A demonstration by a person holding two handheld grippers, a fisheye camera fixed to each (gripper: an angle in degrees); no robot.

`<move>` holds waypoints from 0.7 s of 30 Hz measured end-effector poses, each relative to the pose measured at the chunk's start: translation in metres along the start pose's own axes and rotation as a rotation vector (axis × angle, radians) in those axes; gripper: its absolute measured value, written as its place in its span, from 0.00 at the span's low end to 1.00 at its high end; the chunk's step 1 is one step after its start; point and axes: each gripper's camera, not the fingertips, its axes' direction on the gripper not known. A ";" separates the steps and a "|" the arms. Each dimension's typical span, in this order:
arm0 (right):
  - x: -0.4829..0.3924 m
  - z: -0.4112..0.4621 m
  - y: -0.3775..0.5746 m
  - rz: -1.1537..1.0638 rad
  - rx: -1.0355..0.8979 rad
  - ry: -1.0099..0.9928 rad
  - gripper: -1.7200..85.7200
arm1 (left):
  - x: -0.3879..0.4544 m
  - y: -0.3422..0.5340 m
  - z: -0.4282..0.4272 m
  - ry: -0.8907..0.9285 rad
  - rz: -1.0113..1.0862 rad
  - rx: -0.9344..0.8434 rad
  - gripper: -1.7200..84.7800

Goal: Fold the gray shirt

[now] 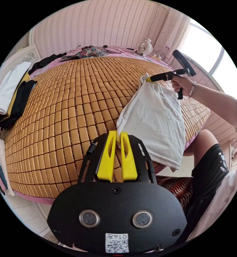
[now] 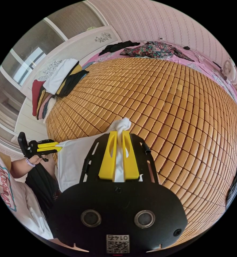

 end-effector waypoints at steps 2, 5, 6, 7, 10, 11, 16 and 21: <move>-0.005 -0.027 0.010 -0.013 0.074 -0.051 0.11 | 0.007 0.008 -0.027 0.010 0.029 0.063 0.03; -0.020 -0.071 0.024 -0.049 0.178 -0.097 0.09 | 0.012 0.020 -0.071 0.054 0.025 0.139 0.03; -0.028 -0.086 0.027 -0.072 0.207 -0.118 0.08 | 0.012 0.023 -0.079 0.063 0.015 0.149 0.03; -0.032 -0.092 0.027 -0.088 0.219 -0.127 0.07 | 0.011 0.029 -0.097 0.076 -0.004 0.181 0.03; -0.061 -0.116 0.013 -0.172 0.257 -0.143 0.05 | 0.003 0.043 -0.138 0.064 -0.042 0.263 0.03; -0.075 -0.122 0.001 -0.213 0.275 -0.154 0.04 | -0.003 0.046 -0.153 0.043 -0.043 0.289 0.03; -0.148 -0.130 -0.104 -0.409 0.332 -0.232 0.04 | -0.058 0.046 -0.214 -0.112 -0.066 0.413 0.03; -0.292 -0.114 -0.322 -0.571 0.364 -0.242 0.05 | -0.171 0.022 -0.287 -0.324 -0.155 0.569 0.06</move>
